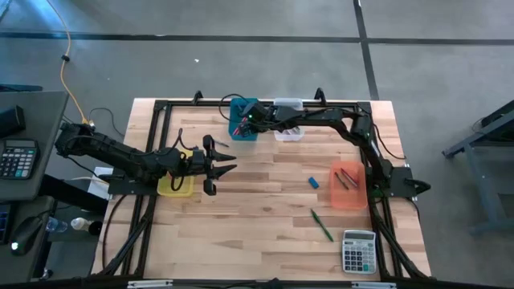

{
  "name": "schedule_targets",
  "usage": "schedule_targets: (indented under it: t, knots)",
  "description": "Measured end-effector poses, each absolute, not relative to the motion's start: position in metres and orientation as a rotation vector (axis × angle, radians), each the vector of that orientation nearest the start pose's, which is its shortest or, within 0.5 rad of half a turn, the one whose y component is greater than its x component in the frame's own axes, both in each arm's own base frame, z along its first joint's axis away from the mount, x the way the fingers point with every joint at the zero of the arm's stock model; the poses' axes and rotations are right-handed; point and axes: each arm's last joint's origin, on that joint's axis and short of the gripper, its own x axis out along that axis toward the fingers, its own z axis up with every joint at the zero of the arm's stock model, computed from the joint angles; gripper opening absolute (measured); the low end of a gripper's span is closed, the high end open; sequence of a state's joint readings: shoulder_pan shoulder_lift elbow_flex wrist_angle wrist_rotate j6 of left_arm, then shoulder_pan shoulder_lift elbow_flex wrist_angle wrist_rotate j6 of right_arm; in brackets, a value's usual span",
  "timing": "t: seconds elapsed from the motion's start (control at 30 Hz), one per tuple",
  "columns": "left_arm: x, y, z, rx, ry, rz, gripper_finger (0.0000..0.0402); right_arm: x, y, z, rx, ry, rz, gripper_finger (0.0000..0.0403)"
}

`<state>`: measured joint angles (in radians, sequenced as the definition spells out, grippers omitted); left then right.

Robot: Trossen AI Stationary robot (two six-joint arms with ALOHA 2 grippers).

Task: Sort crayons/erasers/pens/pencils in bins
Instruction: Put the black pencil into the blue bin, then put the blue crayon into the orange bin

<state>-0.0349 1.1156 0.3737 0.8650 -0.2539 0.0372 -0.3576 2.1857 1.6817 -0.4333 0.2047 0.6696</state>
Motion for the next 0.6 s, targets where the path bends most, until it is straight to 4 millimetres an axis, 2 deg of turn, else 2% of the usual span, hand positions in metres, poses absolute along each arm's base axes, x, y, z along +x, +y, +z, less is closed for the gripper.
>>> schedule_targets:
  t: [0.27, 0.4, 0.6]
  knots:
    - [0.220, 0.000, 0.231, 0.019, -0.118, 0.221, 0.0101, 0.441, -0.171, 0.176, 0.629, 0.753, -0.796, 0.0094]
    - [0.220, 0.000, 0.231, 0.020, -0.117, 0.221, 0.0101, 0.440, -0.170, 0.178, 0.588, 0.780, -0.763, 0.0102]
    - [0.220, 0.000, 0.230, 0.021, -0.110, 0.221, 0.0101, 0.434, -0.163, 0.205, 0.516, 0.771, -0.712, 0.0081]
